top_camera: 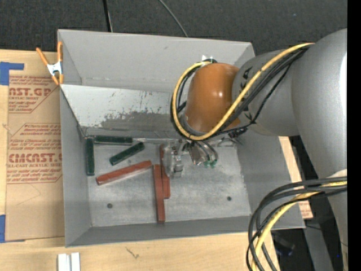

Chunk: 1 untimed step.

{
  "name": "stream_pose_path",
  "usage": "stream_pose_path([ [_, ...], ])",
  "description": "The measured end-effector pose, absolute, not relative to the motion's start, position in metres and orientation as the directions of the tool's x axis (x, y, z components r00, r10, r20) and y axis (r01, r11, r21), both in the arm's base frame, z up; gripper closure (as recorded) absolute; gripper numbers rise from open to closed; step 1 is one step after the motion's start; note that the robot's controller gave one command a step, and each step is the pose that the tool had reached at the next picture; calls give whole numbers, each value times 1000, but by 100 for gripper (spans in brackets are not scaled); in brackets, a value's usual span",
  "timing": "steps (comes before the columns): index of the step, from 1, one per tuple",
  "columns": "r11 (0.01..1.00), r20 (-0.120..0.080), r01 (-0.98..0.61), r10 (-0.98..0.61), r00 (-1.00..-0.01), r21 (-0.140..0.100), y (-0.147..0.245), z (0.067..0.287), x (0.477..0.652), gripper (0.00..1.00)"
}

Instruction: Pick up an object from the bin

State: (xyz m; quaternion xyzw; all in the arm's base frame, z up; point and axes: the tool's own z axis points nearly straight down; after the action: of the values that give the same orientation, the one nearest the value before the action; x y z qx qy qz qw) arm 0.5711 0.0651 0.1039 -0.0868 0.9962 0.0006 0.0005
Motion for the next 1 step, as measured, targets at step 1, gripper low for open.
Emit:
stream_pose_path([
  [1, 985, -1, -173, -173, -985, 1, 65, 104, 571, 0],
])
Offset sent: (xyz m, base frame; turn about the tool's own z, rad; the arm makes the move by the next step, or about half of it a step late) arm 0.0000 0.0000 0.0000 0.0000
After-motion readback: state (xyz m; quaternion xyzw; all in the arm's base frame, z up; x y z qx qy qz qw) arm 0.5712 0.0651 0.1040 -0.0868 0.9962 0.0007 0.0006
